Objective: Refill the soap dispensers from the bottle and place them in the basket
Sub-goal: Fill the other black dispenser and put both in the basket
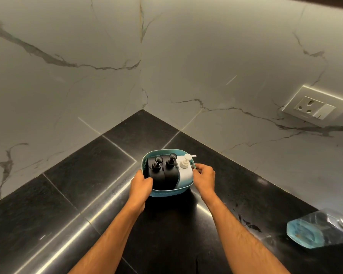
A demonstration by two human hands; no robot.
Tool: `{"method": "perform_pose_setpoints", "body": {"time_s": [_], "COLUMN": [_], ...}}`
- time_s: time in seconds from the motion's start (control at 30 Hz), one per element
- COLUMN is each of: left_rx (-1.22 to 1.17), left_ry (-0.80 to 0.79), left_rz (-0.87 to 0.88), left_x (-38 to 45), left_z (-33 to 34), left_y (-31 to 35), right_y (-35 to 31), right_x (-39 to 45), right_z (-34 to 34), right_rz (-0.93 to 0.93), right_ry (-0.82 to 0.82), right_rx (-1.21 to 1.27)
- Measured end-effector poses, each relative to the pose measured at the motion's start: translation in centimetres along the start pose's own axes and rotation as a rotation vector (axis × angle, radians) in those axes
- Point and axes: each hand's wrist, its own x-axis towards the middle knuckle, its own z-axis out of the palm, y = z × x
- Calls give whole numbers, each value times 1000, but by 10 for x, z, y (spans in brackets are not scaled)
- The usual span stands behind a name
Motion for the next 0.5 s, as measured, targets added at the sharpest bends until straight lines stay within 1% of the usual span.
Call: {"method": "perform_pose_setpoints", "body": {"time_s": [0.1,0.2,0.33,0.5], "left_rx": [39,79,138,215], "left_ry": [-47,-114,-250,-348], "left_rz": [33,53,56,60], "left_x": [10,7,3,8], "left_z": [16,41,84,140], "left_y": [5,24,50,68], "right_y": [12,26,44,70], "right_x": [3,8,16,27], "right_z": [-15,-37,-78,-123], "right_rz": [39,52,86,142], "right_ry": [69,147,259,408], "right_rx": [14,24,39,36]}}
